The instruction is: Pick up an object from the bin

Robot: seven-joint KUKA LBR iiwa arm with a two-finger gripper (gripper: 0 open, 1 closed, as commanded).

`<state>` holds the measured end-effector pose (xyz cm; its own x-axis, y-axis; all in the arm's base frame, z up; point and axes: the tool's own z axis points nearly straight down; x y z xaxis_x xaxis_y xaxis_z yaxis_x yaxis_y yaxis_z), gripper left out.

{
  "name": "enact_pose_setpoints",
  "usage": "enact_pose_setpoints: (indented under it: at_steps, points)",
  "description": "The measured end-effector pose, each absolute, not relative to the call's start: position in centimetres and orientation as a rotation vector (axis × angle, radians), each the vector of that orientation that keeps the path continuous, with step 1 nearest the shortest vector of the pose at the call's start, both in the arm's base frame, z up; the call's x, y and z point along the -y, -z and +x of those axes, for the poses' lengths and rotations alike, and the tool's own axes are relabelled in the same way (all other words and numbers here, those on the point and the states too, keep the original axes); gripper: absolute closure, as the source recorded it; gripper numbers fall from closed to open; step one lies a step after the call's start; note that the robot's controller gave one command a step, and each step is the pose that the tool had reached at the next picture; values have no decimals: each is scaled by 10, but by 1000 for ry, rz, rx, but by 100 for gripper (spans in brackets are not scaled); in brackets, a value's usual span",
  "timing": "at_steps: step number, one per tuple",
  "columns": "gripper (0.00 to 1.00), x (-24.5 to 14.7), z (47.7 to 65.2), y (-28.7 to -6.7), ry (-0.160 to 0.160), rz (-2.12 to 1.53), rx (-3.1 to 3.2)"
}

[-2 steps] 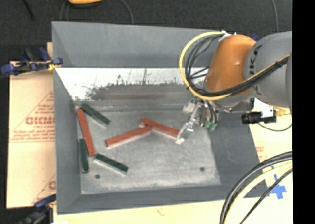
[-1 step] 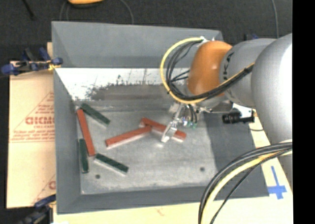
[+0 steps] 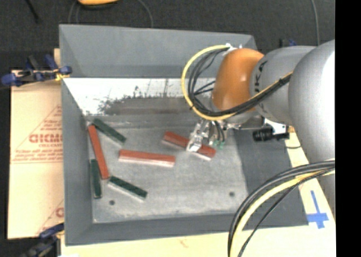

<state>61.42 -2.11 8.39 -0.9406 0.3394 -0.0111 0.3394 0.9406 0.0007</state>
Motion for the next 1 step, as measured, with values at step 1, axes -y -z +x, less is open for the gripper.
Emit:
enact_pose_setpoints:
  at_steps: [1]
  points:
    - [100, 21, 614, -84, 2, 539, -3084]
